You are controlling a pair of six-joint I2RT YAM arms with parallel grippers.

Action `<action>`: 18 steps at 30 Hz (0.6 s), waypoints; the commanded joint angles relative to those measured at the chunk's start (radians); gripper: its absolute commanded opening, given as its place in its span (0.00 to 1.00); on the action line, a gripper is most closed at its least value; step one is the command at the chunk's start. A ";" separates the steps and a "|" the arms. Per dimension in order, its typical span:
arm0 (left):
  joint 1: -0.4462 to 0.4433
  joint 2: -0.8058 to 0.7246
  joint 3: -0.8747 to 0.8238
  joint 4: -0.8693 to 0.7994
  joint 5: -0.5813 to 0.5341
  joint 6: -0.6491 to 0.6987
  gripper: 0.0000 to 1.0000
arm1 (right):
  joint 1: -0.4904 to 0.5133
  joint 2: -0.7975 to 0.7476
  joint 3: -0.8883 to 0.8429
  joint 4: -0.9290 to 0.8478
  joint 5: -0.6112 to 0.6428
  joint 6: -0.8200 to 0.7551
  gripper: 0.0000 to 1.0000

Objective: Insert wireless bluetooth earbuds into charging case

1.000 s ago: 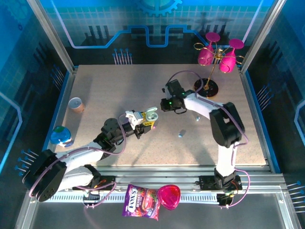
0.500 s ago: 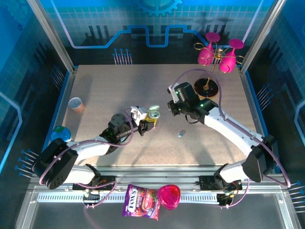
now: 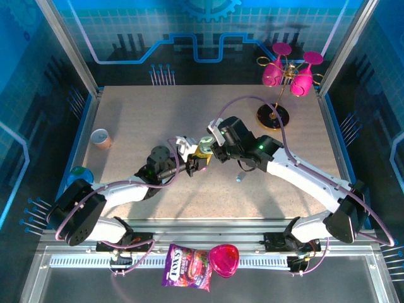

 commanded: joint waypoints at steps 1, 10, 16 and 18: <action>0.007 -0.022 0.029 -0.025 0.047 -0.030 0.24 | 0.013 -0.015 0.000 0.025 0.022 -0.022 0.18; 0.008 -0.028 0.031 0.001 0.084 -0.065 0.24 | 0.015 -0.009 -0.018 0.059 0.034 -0.036 0.18; 0.008 -0.041 0.041 -0.008 0.088 -0.081 0.24 | 0.015 0.002 -0.024 0.069 0.033 -0.040 0.18; 0.009 -0.041 0.045 -0.012 0.084 -0.089 0.24 | 0.015 0.005 -0.028 0.076 0.033 -0.041 0.18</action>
